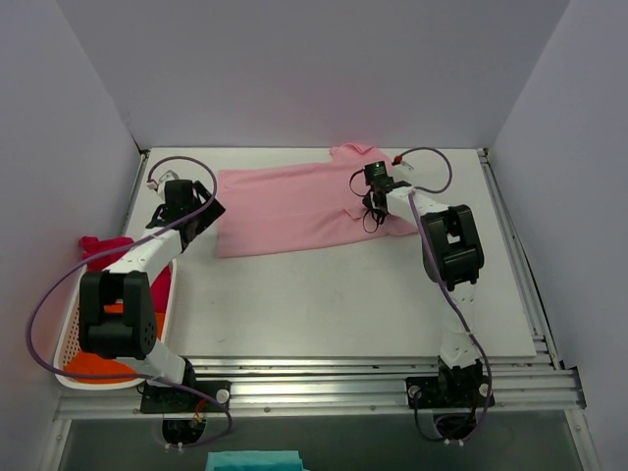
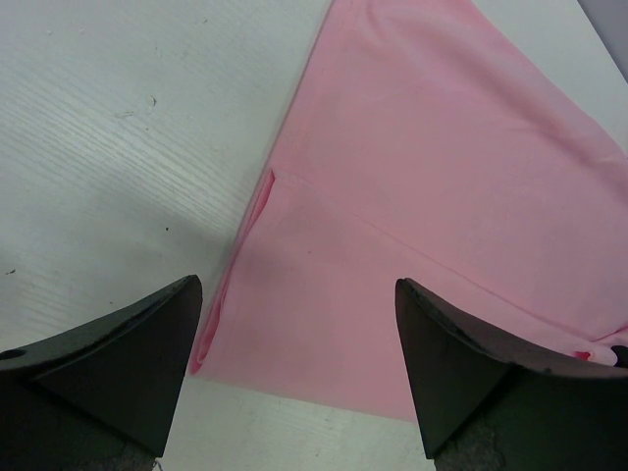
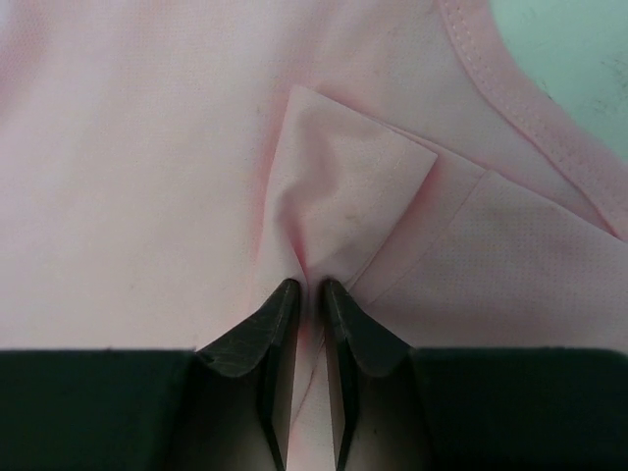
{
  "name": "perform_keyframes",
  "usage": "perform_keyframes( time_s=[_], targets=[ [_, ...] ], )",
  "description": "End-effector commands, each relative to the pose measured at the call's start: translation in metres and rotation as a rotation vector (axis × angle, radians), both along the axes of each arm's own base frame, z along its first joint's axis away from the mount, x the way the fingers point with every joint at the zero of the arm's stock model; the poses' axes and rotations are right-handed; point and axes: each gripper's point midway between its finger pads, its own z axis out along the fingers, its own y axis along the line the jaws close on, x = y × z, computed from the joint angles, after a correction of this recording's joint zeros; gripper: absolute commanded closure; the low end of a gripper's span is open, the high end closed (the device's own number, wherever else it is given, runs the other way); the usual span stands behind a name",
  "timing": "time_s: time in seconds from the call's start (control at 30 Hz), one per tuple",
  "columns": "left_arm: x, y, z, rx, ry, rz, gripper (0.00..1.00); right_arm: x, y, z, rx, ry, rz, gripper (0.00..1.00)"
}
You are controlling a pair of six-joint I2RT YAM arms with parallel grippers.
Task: Fold and stack the t-shirts
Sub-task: Fold the flattened tshirt in 1/3 of the way
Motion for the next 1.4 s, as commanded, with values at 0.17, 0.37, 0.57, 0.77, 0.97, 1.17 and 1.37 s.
perform_keyframes(
  time_s=[0.17,0.37,0.57,0.77,0.97,1.17,1.37],
  targets=[
    [0.01,0.001,0.009,0.018,-0.045,0.0,0.11,-0.023,-0.012,-0.034,-0.027,0.108,-0.02,0.87],
    [0.011,0.0,0.008,0.02,-0.043,-0.002,0.11,-0.025,-0.019,-0.03,-0.058,0.114,-0.045,0.71],
    [0.012,-0.001,0.007,0.022,-0.043,-0.003,0.12,-0.028,-0.028,-0.024,-0.095,0.105,-0.073,0.7],
    [0.012,-0.002,0.006,0.024,-0.042,-0.004,0.12,-0.034,-0.035,-0.027,-0.108,0.103,-0.104,0.72],
    [0.013,-0.004,0.006,0.028,-0.042,-0.009,0.12,-0.036,-0.038,-0.021,-0.105,0.071,-0.123,0.71],
    [0.013,-0.005,0.008,0.031,-0.045,-0.01,0.12,-0.038,-0.043,-0.01,-0.116,0.036,-0.14,0.66],
    [0.012,-0.005,0.009,0.033,-0.045,-0.008,0.12,-0.044,-0.048,-0.007,-0.119,0.017,-0.159,0.64]
  ],
)
